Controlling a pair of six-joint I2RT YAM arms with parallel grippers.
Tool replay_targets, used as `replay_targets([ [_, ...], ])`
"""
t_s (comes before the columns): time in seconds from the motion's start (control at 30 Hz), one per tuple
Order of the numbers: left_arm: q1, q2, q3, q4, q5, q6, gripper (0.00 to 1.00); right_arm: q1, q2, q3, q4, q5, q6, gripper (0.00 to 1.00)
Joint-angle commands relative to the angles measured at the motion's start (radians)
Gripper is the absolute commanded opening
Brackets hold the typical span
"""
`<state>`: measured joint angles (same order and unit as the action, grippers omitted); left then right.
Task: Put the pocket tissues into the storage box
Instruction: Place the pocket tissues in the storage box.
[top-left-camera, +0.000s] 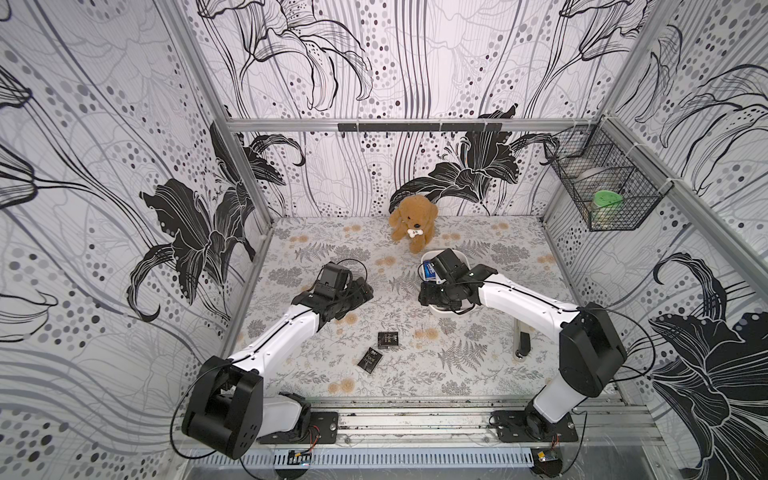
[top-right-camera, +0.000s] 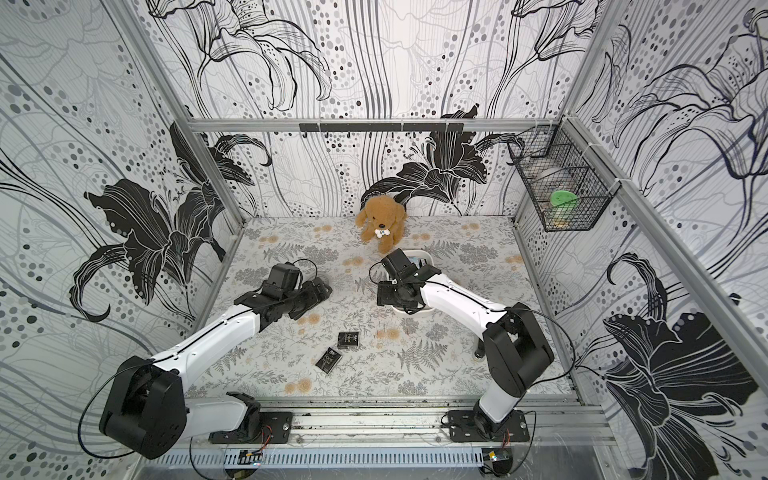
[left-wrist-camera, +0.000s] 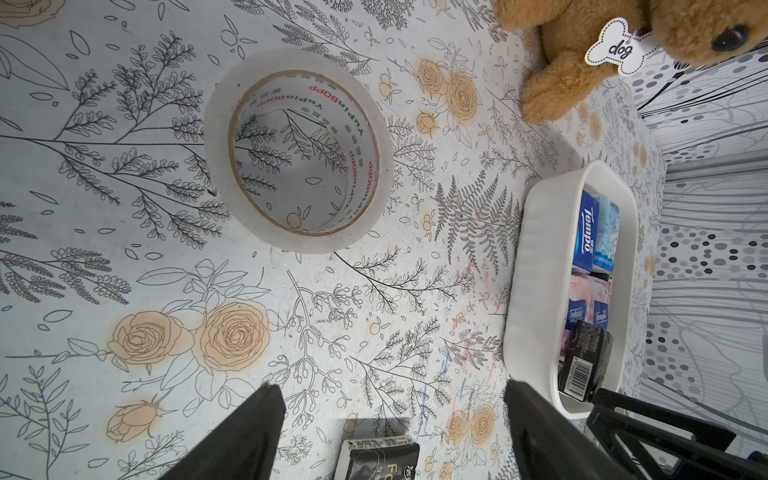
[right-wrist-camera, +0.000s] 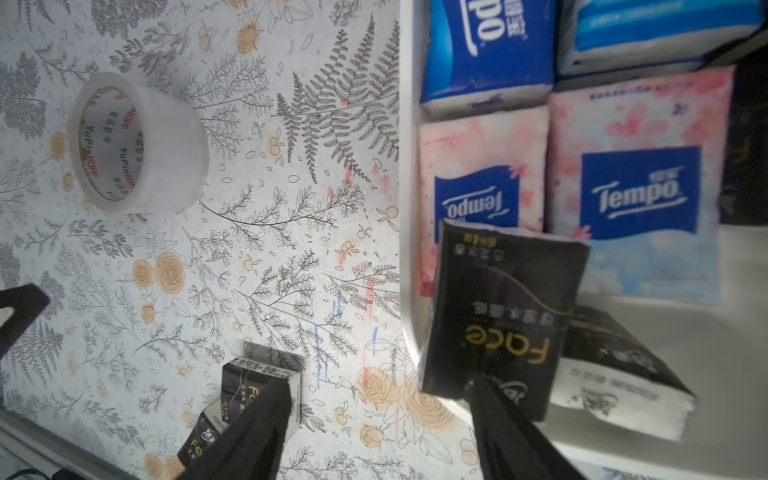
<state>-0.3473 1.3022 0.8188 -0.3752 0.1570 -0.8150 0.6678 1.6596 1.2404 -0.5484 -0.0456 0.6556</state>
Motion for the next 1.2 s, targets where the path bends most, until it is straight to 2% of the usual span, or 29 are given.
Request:
replay_targets([
  [0.0,-0.005,-0.021,0.029,0.004,-0.027,0.005,0.88,-0.002,0.033,-0.010,0.001,0.012,0.025,0.74],
  [0.13,-0.006,-0.023,0.019,0.005,-0.028,0.004,0.88,-0.002,0.039,-0.003,-0.052,0.087,0.014,0.74],
  [0.43,-0.005,-0.024,0.021,0.007,-0.030,0.005,0.88,0.004,0.033,0.010,-0.043,0.062,0.009,0.74],
  [0.63,0.004,-0.020,0.000,0.019,-0.043,0.002,0.88,0.066,-0.015,0.036,-0.075,0.085,0.018,0.75],
  [0.8,0.079,-0.015,-0.055,0.075,0.021,-0.029,0.89,0.157,0.004,0.070,-0.094,0.090,0.036,0.74],
  [0.97,0.176,-0.038,-0.100,0.085,0.053,-0.028,0.89,0.260,0.110,0.137,-0.120,0.073,0.045,0.74],
  [1.17,0.248,-0.091,-0.131,0.052,0.052,-0.002,0.89,0.346,0.235,0.227,-0.146,0.058,0.039,0.75],
])
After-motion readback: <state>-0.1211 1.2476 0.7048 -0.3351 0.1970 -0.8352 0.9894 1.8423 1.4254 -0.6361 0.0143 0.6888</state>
